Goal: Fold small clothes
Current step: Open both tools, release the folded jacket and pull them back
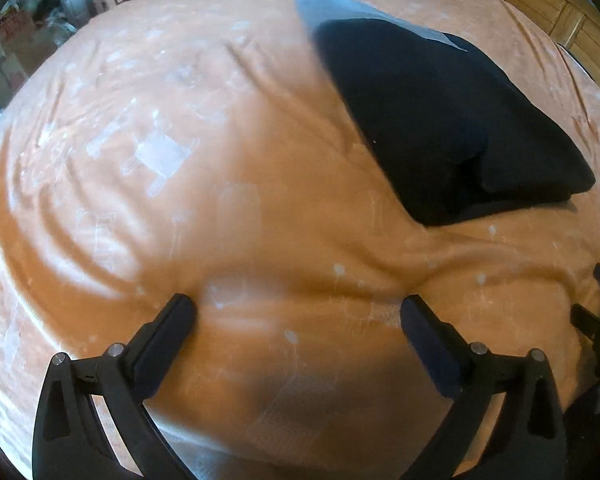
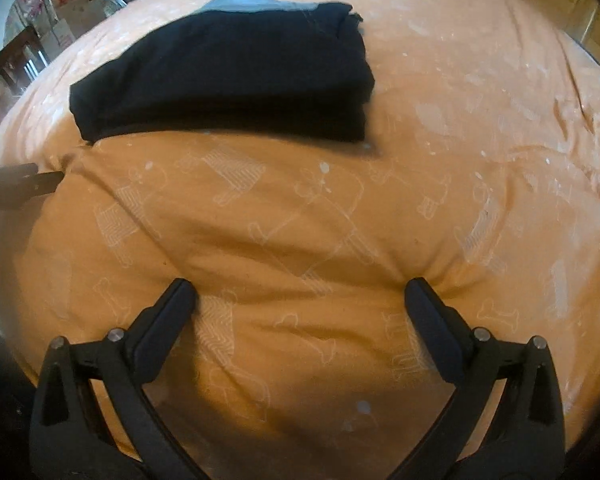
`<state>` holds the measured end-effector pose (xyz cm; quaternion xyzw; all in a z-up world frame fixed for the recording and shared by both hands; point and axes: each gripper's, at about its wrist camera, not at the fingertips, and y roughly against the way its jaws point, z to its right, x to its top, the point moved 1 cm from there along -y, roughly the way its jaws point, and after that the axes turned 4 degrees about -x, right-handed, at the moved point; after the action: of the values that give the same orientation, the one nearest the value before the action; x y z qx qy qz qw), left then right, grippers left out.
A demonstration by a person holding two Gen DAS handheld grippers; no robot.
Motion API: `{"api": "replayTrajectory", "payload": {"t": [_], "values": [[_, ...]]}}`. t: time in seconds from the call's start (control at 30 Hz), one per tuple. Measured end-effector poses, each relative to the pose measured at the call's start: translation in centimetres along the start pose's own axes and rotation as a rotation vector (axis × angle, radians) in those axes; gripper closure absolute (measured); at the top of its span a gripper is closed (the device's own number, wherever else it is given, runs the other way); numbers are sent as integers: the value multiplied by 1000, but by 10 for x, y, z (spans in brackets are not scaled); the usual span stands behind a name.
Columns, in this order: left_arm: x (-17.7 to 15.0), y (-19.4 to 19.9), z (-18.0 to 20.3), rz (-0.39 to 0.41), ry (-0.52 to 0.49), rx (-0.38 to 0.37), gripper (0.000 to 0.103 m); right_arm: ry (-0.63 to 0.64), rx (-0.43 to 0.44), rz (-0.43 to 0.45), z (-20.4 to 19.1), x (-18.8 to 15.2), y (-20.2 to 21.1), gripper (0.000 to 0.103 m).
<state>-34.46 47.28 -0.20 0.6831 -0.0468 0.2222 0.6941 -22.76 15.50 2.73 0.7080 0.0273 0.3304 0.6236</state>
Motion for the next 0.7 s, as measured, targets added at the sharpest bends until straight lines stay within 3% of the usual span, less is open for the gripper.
{"api": "replayTrajectory", "payload": {"t": [0.23,0.4,0.7], "values": [[11,-6,-17,56,26,-8,0,-20,-11,70,4,-17,9,0],[10,-8,-22,111,42,0,0,-49,-19,62,-3,-16,10,0],[4,-5,-30,141,53,-27,0,-65,-31,36,-7,-6,1,0]]}}
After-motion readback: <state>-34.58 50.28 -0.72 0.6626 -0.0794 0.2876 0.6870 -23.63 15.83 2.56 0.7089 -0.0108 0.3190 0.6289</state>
